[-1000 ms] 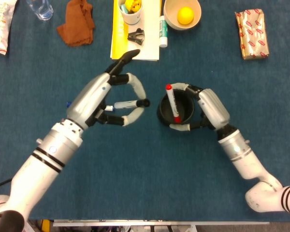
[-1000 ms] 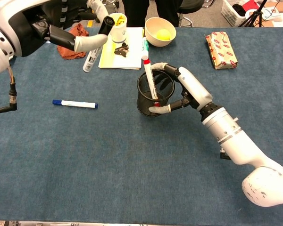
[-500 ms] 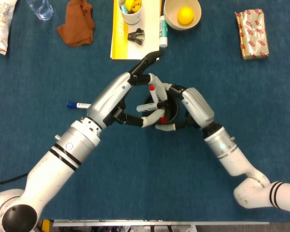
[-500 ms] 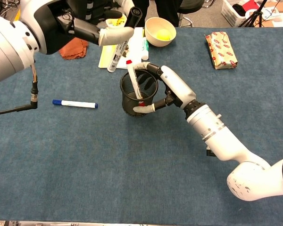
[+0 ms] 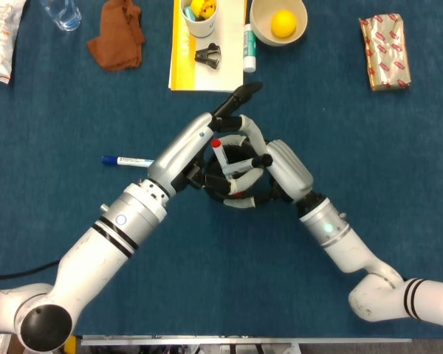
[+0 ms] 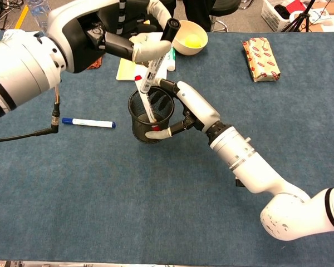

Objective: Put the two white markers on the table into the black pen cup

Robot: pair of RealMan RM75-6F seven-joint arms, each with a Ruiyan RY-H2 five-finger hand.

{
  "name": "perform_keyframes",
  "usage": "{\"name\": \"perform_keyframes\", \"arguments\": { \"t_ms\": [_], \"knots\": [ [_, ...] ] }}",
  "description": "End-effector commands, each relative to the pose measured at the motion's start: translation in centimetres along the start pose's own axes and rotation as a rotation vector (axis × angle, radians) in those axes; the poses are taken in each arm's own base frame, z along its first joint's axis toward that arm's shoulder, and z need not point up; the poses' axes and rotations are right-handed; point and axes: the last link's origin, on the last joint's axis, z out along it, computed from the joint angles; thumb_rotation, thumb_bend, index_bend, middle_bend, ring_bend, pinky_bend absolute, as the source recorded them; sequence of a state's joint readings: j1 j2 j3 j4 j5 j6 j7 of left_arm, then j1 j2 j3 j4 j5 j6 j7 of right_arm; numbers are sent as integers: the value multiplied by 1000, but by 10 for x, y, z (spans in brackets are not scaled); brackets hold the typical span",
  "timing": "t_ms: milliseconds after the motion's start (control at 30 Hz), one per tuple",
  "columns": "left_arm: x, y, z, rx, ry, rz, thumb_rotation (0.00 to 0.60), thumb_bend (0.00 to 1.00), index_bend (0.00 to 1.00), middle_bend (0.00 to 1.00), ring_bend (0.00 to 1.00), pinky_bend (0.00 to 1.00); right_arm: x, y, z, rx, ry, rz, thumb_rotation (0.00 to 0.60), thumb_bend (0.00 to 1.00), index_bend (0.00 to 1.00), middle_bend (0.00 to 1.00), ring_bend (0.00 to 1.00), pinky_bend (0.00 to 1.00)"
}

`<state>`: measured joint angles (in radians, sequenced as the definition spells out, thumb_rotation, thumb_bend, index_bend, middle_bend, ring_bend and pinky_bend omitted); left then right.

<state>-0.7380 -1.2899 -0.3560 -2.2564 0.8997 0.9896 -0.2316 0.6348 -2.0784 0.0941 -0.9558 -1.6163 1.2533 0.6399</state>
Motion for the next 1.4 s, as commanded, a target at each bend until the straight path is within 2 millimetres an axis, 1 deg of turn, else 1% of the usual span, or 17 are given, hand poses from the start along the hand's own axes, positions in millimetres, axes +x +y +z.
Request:
{"name": "perform_keyframes", "arguments": {
  "t_ms": [33,267,367,467,633,800,900,967,1100,1200,1400],
  "knots": [
    [-2,-2,1,4,-7,-3,600,333,691,0,0,0,0,-1,0,2,1,0,600,0,454,524,435,416],
    [-5,-9,2,12,-15,-8,600,332,683,0,0,0,1,-2,1,6,7,2,600,0,454,524,435,416],
    [-7,-12,2,15,-20,-10,600,333,655,0,0,0,1,-4,2,9,8,2,600,0,454,524,435,416],
    [-8,-14,3,12,-24,-7,600,333,591,0,0,0,2,-4,2,11,8,3,600,0,454,524,435,416],
    [-9,-14,3,3,-33,1,600,333,413,0,0,0,2,-4,2,12,9,2,600,0,454,524,435,416],
    [-10,-15,4,-4,-42,-7,600,330,299,0,0,0,1,-5,2,13,7,4,600,0,454,524,435,416],
    [-10,-16,4,-5,-46,-11,600,299,258,0,0,0,1,-5,1,14,7,4,600,0,454,524,435,416],
    [-10,-17,4,-5,-49,-17,600,280,249,0,0,0,2,-5,1,14,8,4,600,0,454,524,435,416],
    [-8,-18,3,-1,-49,-23,600,272,246,0,0,0,4,-5,0,19,12,0,600,0,454,524,435,416],
    [-4,-16,0,3,-40,-21,600,272,255,0,0,0,12,-6,-2,25,26,-11,600,0,454,524,435,416],
    [13,-13,-12,13,11,0,600,272,294,0,0,0,36,-7,-9,31,61,-40,600,0,454,524,435,416]
  ]
}}
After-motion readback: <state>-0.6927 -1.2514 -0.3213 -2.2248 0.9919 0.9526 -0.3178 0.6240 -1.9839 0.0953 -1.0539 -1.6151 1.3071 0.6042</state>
